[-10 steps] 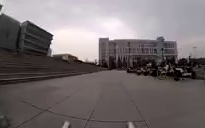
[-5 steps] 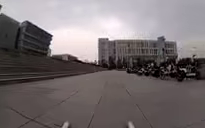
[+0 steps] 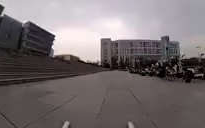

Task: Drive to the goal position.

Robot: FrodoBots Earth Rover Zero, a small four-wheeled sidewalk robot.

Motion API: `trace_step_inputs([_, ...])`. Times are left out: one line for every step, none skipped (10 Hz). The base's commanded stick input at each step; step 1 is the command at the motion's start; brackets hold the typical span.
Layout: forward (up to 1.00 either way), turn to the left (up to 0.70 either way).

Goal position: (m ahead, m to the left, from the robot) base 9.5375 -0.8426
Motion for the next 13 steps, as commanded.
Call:
trace_step_inputs([0.6,0.15])
trace_step_inputs([0.6,0.15])
trace_step_inputs([0.6,0.15])
trace_step_inputs([0.6,0.15])
trace_step_inputs([0.6,0.15])
trace_step_inputs([0.6,0.0])
trace_step_inputs([0.6,0.0])
trace_step_inputs([0.6,0.0])
trace_step_inputs([0.6,0.0])
trace_step_inputs([0.6,0.0])
trace_step_inputs([0.6,0.0])
trace_step_inputs([0.6,0.0])
trace_step_inputs([0.6,0.0])
